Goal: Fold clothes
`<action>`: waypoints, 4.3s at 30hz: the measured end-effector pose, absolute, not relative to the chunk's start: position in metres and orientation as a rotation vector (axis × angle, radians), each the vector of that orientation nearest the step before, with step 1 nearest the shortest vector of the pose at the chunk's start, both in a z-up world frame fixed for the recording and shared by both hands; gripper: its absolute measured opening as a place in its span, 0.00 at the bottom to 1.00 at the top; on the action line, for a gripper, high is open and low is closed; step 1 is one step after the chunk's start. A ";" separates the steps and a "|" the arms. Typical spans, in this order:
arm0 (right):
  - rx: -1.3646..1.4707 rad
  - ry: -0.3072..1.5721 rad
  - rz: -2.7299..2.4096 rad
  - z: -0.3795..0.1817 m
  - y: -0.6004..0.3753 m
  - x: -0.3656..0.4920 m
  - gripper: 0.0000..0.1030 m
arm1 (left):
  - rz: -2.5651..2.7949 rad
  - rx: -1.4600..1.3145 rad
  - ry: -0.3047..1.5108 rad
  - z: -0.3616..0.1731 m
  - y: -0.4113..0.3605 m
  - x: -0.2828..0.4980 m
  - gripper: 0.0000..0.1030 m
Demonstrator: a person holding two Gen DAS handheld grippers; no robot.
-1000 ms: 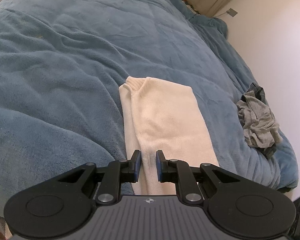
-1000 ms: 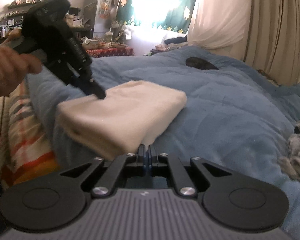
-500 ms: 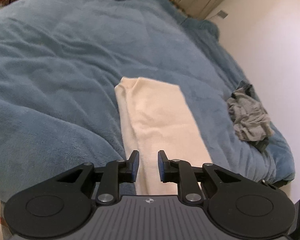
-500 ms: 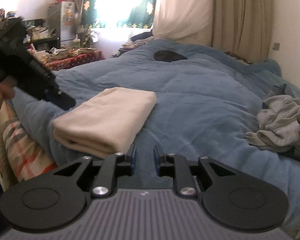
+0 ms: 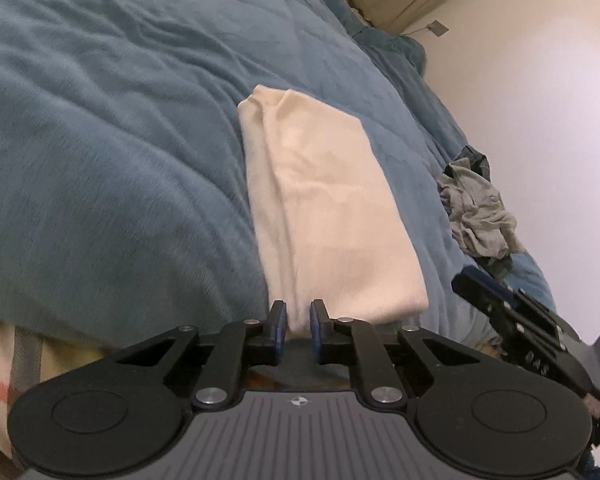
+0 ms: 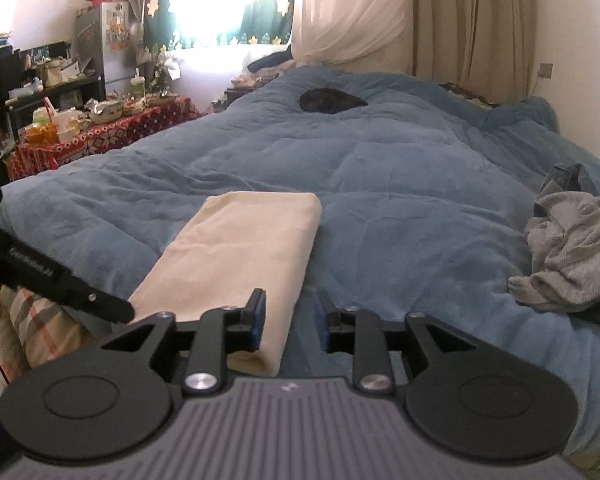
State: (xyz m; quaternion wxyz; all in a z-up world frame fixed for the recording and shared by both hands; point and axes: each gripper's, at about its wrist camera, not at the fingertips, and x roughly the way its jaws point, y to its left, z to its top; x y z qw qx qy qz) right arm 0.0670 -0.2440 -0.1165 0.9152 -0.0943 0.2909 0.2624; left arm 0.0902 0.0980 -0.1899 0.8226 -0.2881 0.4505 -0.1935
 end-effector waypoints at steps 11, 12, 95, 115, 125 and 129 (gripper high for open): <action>-0.188 0.751 0.531 -0.100 -0.233 0.096 0.84 | -0.307 -0.418 0.990 -0.153 0.096 0.100 0.30; -0.184 0.766 0.522 -0.099 -0.232 0.100 0.92 | -0.298 -0.395 0.986 -0.149 0.095 0.102 0.40; 0.452 1.174 0.643 -0.157 -0.240 0.217 0.75 | -0.396 -0.956 0.989 -0.207 0.127 0.187 0.56; 0.547 1.210 0.676 -0.188 -0.221 0.223 0.79 | -0.505 -1.000 1.031 -0.228 0.112 0.204 0.68; 0.610 1.186 0.735 -0.180 -0.203 0.226 0.79 | -0.521 -0.985 0.930 -0.196 0.124 0.195 0.55; 0.604 1.192 0.688 -0.198 -0.194 0.236 0.76 | -0.470 -1.062 1.007 -0.226 0.130 0.202 0.52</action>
